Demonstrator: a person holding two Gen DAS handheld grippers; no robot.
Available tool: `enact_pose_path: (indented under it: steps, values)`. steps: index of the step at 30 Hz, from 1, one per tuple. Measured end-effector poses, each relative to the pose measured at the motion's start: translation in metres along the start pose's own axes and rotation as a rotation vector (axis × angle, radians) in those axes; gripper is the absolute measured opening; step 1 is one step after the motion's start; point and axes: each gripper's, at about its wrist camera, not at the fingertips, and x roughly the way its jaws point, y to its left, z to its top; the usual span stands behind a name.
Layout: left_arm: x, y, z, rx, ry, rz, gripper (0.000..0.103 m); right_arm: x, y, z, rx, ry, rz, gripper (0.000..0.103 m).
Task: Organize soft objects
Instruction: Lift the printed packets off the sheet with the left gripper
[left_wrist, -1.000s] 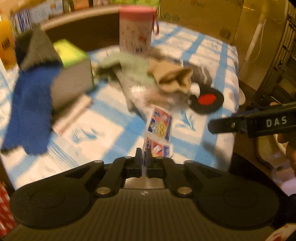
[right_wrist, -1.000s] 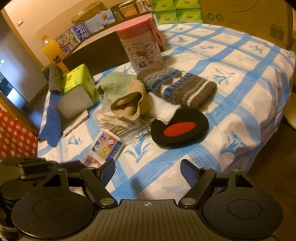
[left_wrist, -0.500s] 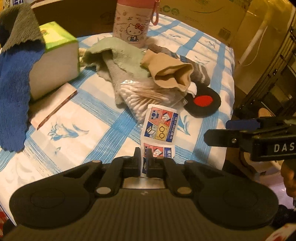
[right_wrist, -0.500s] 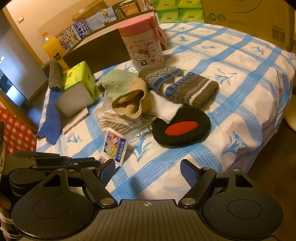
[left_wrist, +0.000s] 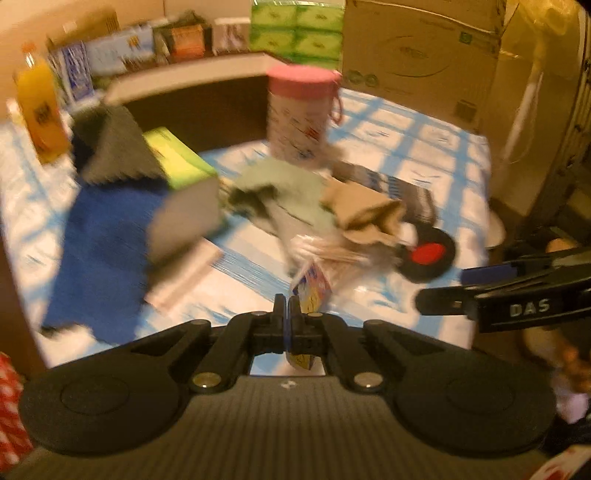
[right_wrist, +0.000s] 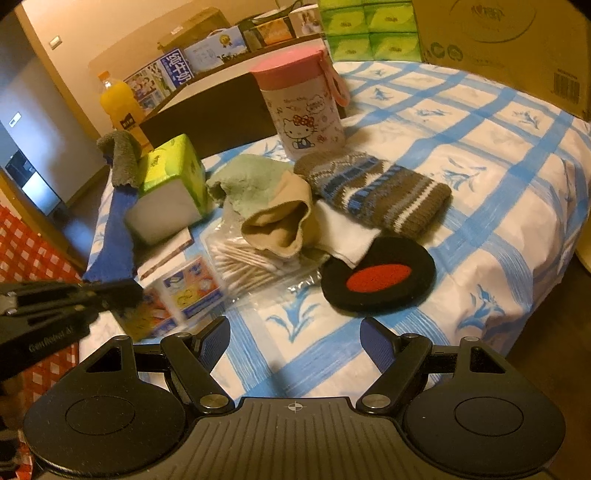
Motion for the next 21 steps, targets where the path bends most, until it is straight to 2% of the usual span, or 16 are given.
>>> enact_pose_path:
  steps: [5, 8, 10, 11, 12, 17, 21]
  values:
    - [0.019, 0.009, -0.005, -0.049, 0.081, -0.053, 0.001, 0.002, 0.002, 0.001, -0.004, 0.003, 0.002, 0.078]
    - [0.034, 0.012, -0.014, -0.090, 0.161, -0.069, 0.007, 0.002, 0.001, 0.000, 0.000, 0.009, -0.001, 0.078]
    - [0.039, 0.016, -0.019, -0.138, 0.190, -0.073, 0.020, 0.002, 0.000, 0.000, 0.003, 0.011, -0.005, 0.078]
    - [0.039, 0.019, -0.021, -0.162, 0.201, -0.075, 0.035, 0.002, -0.001, -0.001, 0.005, 0.013, -0.007, 0.078]
    - [0.039, 0.021, -0.022, -0.186, 0.208, -0.076, 0.044, 0.002, -0.001, 0.000, 0.008, 0.014, -0.007, 0.078]
    - [0.045, 0.017, -0.021, -0.202, 0.229, -0.100, 0.049, 0.004, 0.000, -0.001, 0.003, 0.022, -0.004, 0.078]
    - [0.058, 0.000, -0.018, -0.127, 0.216, -0.054, 0.051, 0.005, 0.000, -0.001, 0.000, 0.028, -0.007, 0.078]
